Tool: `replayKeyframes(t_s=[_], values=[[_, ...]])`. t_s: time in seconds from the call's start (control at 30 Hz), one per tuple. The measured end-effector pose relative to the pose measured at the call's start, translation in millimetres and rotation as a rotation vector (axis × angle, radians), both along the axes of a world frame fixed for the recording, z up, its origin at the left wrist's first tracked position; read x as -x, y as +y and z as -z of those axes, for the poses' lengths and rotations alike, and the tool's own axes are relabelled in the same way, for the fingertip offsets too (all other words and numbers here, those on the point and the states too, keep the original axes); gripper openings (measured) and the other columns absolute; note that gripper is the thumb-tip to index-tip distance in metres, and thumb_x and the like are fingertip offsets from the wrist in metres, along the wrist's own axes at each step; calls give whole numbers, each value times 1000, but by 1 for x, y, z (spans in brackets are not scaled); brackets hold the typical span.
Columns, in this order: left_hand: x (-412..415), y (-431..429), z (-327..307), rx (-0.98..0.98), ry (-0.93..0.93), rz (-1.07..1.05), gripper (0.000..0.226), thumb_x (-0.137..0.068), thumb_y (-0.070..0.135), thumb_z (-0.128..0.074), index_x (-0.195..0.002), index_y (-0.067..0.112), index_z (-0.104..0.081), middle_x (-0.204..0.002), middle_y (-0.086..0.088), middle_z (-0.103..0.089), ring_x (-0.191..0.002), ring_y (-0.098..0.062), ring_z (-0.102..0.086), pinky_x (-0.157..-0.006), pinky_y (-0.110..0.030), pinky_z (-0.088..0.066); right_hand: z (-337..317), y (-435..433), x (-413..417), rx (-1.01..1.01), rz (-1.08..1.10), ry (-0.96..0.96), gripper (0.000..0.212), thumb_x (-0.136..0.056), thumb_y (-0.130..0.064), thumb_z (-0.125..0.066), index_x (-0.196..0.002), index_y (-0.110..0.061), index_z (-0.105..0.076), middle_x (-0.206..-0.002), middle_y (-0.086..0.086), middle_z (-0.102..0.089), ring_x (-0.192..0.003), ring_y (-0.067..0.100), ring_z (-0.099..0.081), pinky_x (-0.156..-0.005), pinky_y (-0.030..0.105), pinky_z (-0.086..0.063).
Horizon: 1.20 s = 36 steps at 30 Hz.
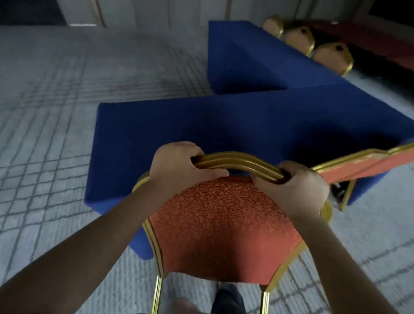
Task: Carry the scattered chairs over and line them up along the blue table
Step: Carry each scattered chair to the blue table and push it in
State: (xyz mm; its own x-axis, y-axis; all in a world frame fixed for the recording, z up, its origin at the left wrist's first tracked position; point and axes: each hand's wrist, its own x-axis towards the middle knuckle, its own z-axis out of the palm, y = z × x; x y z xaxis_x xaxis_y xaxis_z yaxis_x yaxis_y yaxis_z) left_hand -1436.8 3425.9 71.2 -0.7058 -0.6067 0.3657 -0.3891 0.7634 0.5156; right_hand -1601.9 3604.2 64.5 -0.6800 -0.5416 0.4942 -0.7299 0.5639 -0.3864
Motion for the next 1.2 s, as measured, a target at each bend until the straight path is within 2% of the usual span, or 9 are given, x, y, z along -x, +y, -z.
replayKeyframes(t_s=[0.2,0.37,0.6,0.7,0.83,1.0,1.13,1.2], values=[[45,-27,8,62,65,-205,61,-61,85,-56,-59,24,-61,-57,10,-52,-55,-5,-52,-52,-30,-44,3,-65,82,-71,-199,-36,53,-61,-72,-68,-54,-22,-53,-46,-8,-49,-43,5,-48,-43,21,-29],[71,-31,11,167,64,-318,60,-66,79,-58,-56,20,-57,-53,9,-46,-49,-8,-45,-45,-30,-38,12,-98,127,-37,-354,11,57,-64,-75,-63,-53,-21,-51,-45,-8,-47,-41,6,-45,-41,24,-37],[92,-22,40,192,74,-347,58,-67,76,-63,-55,19,-56,-52,8,-45,-48,-10,-43,-43,-28,-34,39,-99,159,-28,-499,-8,50,-66,-66,-70,-52,-21,-51,-46,-8,-47,-42,7,-44,-38,26,-37],[104,-16,50,189,62,-343,58,-66,76,-64,-54,20,-54,-53,10,-42,-49,-8,-40,-44,-23,-28,50,-93,169,-40,-507,-30,48,-66,-64,-70,-53,-22,-51,-47,-8,-47,-42,7,-44,-39,29,-40],[120,-15,51,207,18,-320,58,-66,77,-63,-56,20,-56,-54,11,-42,-50,-8,-42,-46,-22,-28,51,-83,181,-56,-472,-77,50,-68,-67,-69,-55,-22,-52,-49,-9,-49,-44,7,-47,-42,30,-45],[120,-1,48,140,-49,-350,57,-64,81,-59,-58,25,-50,-56,12,-43,-52,-6,-43,-47,-20,-25,51,-72,181,-105,-477,-106,49,-68,-67,-70,-60,-22,-53,-53,-10,-52,-49,5,-50,-46,27,-45],[116,16,45,26,-141,-388,57,-63,83,-55,-68,27,-53,-65,10,-51,-62,-6,-50,-51,-25,-37,50,-60,177,-175,-524,-146,46,-68,-72,-66,-68,-28,-55,-61,-12,-55,-57,1,-52,-51,24,-43],[112,33,48,-49,-142,-391,52,-66,80,-56,-71,29,-53,-69,11,-52,-66,-5,-50,-52,-26,-35,47,-48,175,-222,-570,-185,44,-68,-73,-65,-72,-30,-58,-67,-14,-57,-64,0,-53,-56,25,-46]])
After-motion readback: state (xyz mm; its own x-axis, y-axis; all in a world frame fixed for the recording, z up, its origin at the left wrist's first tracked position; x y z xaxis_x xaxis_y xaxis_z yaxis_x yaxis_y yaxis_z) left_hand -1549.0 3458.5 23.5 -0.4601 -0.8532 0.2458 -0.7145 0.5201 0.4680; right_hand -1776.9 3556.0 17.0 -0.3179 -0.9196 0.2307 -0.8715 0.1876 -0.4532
